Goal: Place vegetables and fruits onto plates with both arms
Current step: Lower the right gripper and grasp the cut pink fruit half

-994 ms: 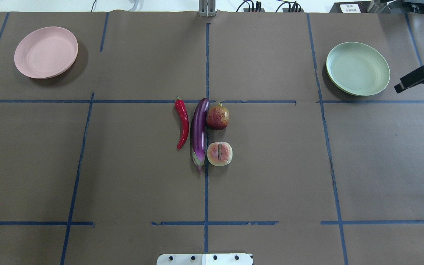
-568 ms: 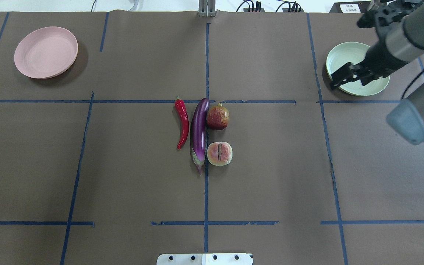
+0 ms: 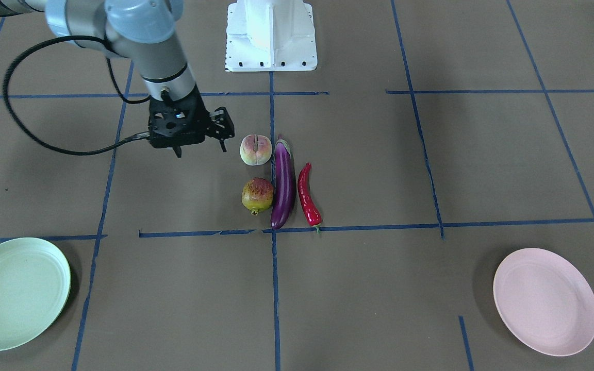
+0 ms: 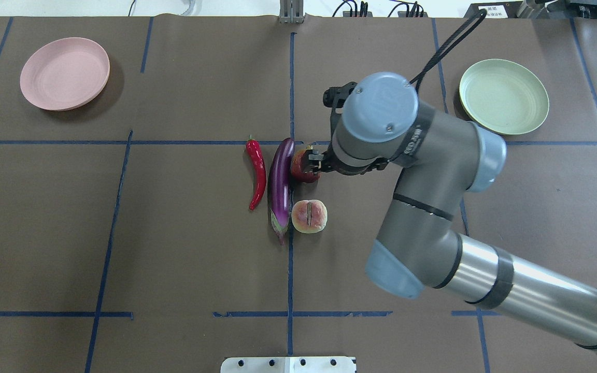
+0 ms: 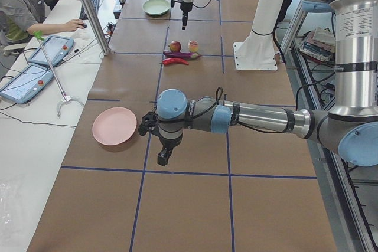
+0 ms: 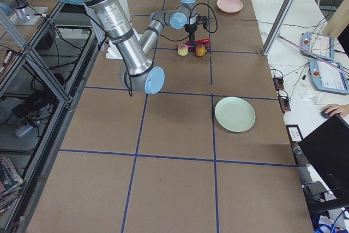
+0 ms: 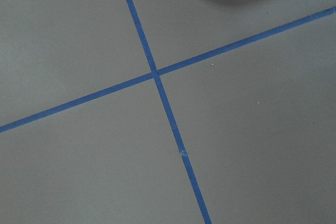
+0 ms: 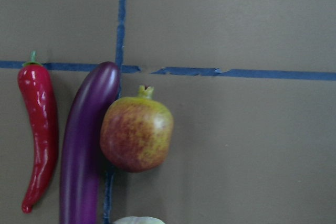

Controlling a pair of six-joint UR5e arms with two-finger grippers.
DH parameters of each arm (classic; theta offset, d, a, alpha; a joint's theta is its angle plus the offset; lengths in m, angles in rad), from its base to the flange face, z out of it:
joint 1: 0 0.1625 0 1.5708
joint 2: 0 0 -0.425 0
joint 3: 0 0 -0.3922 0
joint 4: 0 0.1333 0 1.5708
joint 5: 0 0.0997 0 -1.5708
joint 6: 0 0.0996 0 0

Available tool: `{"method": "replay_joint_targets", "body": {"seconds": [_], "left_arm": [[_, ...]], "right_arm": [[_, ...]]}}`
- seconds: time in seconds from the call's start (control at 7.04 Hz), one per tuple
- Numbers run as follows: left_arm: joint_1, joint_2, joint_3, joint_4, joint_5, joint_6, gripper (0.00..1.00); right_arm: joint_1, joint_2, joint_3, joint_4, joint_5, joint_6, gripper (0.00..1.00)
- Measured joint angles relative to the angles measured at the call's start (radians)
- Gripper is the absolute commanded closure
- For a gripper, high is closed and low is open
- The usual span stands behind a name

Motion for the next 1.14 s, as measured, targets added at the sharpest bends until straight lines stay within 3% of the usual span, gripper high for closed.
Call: {"method": "replay_joint_targets", "body": {"seconds": [0.28, 0.71, 0.85, 0.99, 1.14], "left_arm": [[0.000, 0.000, 0.000, 0.000, 0.000, 0.000, 0.00], [0.000, 0.000, 0.000, 0.000, -0.002, 0.000, 0.00], [0.000, 0.001, 0.000, 0.001, -0.002, 0.000, 0.00], [0.000, 0.001, 0.000, 0.001, -0.002, 0.000, 0.00], [0.000, 0.001, 0.001, 0.001, -0.002, 0.000, 0.00]], "right_arm": [[-0.081, 0.079, -0.122, -0.015, -0.102, 0.030, 0.00], [-0.140, 0.090, -0.189, -0.017, -0.154, 0.026, 0.01], [-0.146, 0.089, -0.202, -0.017, -0.161, 0.019, 0.70], [-0.149, 0.088, -0.209, -0.017, -0.162, 0.014, 0.89], [-0.148, 0.088, -0.208, -0.018, -0.159, 0.012, 0.96]]}}
